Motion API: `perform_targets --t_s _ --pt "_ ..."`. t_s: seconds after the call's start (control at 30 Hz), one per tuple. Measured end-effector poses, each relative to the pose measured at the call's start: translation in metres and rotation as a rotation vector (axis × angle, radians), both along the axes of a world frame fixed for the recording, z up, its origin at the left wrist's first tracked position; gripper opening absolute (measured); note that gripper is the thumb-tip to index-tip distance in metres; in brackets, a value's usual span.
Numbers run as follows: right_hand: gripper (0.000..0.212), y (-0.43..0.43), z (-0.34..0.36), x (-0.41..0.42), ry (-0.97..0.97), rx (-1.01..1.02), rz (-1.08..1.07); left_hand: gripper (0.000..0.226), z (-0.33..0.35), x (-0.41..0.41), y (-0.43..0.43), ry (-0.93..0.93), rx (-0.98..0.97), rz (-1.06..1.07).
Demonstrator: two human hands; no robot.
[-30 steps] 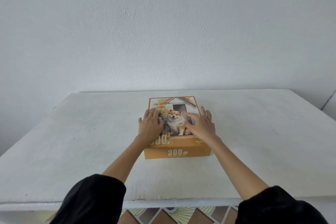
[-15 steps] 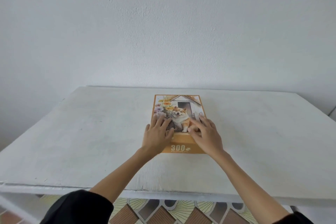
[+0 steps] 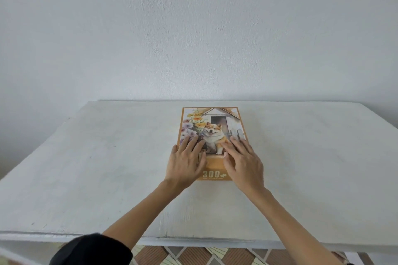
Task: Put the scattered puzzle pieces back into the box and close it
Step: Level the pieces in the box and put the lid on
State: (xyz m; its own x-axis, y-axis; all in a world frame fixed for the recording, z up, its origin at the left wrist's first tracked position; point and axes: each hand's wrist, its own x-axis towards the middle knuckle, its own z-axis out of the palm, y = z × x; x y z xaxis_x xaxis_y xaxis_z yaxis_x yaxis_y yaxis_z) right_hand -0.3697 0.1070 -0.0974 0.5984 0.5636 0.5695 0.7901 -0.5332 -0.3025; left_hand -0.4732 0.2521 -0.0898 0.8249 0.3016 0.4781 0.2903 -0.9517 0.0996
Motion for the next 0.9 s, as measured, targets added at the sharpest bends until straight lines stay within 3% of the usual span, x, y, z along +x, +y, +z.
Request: perform_targets --t_s 0.43,0.9 --pt "0.040 0.062 0.000 0.093 -0.011 -0.086 -0.018 0.046 0.004 0.092 0.058 -0.017 -0.022 -0.010" --pt "0.036 0.084 0.001 0.125 -0.081 -0.034 -0.021 0.043 0.002 0.123 0.080 -0.059 0.021 -0.030"
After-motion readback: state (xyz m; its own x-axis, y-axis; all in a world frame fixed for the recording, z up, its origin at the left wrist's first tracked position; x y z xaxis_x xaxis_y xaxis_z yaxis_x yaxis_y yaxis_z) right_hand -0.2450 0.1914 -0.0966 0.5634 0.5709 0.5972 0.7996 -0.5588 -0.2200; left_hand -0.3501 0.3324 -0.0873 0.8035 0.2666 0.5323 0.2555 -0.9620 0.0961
